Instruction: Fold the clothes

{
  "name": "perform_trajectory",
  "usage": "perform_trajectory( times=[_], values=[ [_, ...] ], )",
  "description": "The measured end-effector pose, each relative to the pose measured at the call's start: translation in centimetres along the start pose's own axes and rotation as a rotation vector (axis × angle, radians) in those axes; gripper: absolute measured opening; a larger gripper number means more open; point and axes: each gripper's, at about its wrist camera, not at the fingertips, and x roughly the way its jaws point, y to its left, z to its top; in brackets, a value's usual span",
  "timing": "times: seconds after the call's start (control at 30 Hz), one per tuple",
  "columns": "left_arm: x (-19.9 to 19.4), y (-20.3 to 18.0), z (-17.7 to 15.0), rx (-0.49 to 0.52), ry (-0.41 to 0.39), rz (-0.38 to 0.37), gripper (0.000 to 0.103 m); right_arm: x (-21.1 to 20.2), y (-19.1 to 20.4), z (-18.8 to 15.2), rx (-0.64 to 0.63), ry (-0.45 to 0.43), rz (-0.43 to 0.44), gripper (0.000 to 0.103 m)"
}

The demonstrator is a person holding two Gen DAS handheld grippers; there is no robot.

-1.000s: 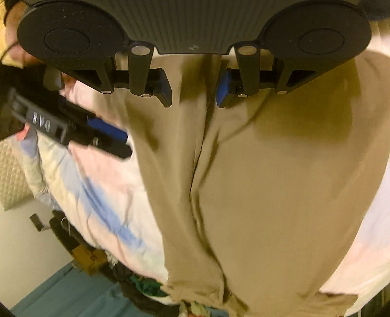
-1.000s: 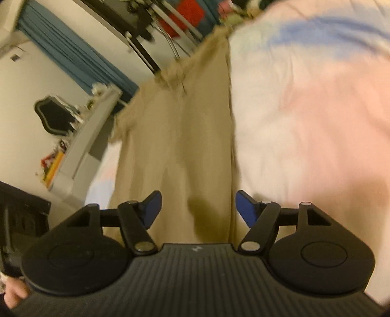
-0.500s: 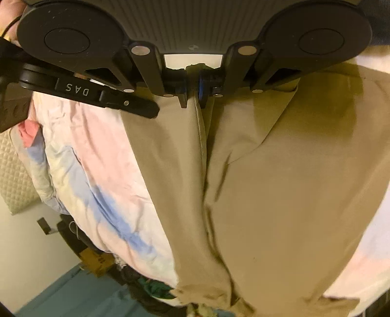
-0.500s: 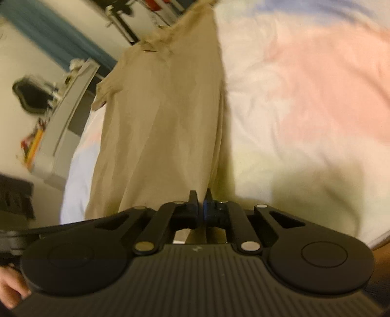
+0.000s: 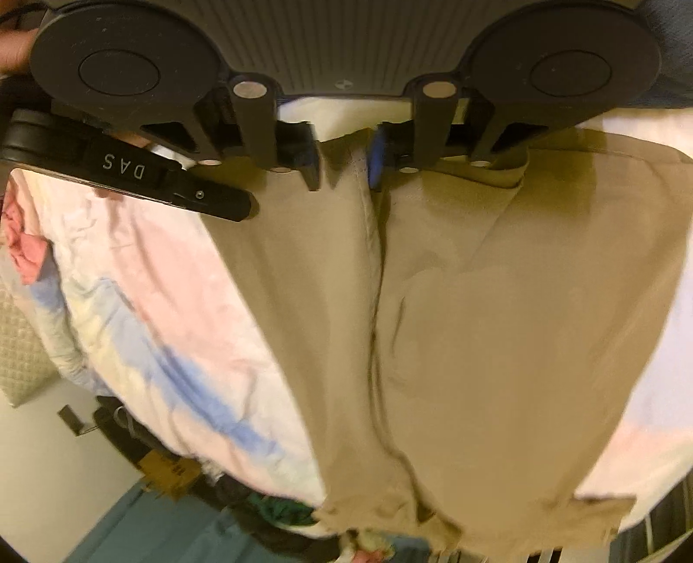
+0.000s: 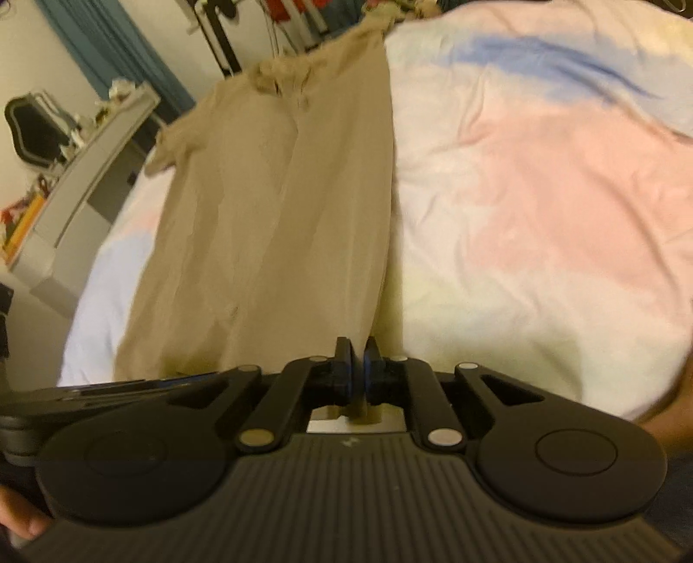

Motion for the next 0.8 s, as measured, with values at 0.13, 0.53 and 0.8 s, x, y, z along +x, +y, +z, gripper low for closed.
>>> perform_trajectory(
  times=[0.13,0.53,0.8],
  values=[
    [-4.6,-0.9,0.6,0.013,-0.091,0.013,0.061,-3.9,1.4,0.9,-0.039,-0.092,-0.007,0.011],
    [-18.8,-2.9,2.6,0.039,-0.341,0.070,0.092,-15.7,8.7,5.4,-0.154,-0.387,0.035,0.084],
    [-25.3,-2.5,5.8,0.007,-0.417,0.123,0.102,-18.2,12.8,9.9,-0.155,-0.446,0.083,0.084]
  ],
)
